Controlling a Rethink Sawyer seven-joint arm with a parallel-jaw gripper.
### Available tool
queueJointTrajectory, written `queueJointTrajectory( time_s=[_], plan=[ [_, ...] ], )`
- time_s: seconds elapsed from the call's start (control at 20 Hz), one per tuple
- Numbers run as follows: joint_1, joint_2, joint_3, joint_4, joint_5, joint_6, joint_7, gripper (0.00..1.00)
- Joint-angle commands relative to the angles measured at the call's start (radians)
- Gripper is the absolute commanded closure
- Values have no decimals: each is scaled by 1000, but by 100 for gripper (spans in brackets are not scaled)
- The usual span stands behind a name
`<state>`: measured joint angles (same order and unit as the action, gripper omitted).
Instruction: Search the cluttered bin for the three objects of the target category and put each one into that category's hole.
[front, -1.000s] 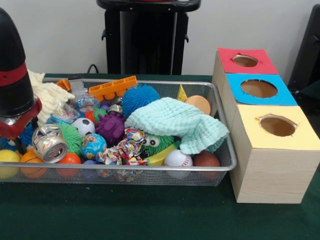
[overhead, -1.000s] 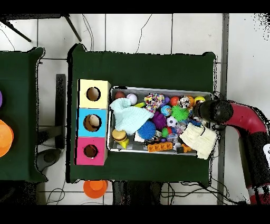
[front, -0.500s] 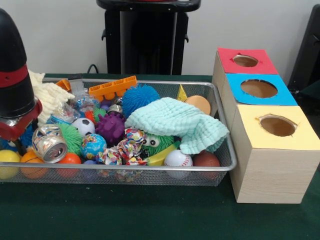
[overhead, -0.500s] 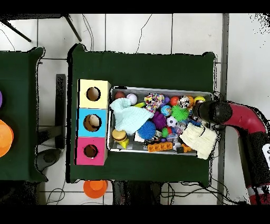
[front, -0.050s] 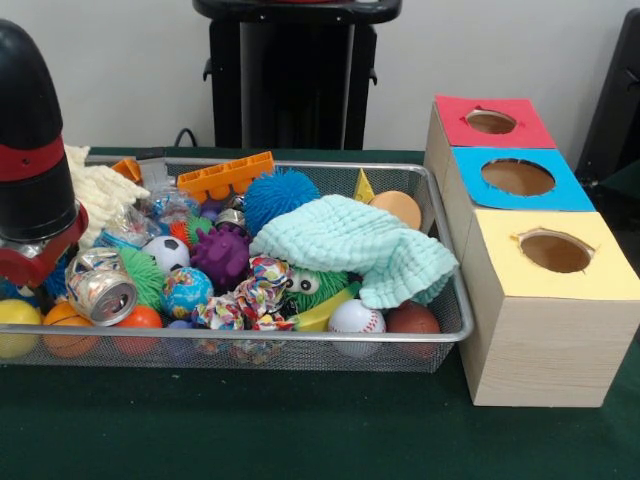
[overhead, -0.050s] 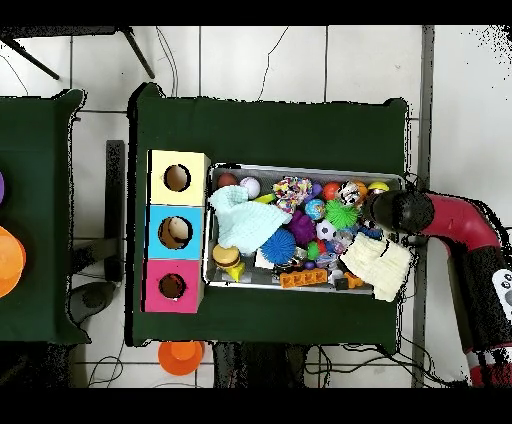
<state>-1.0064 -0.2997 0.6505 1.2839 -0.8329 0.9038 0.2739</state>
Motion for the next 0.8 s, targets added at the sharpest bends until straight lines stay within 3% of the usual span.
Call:
queueJointTrajectory(
  time_s=[0.05,0.8],
  plan=[
    [24,118,64,-120,-101,-235,-152,0],
    [38,226,49,-220,-103,-141,-224,0]
  ],
)
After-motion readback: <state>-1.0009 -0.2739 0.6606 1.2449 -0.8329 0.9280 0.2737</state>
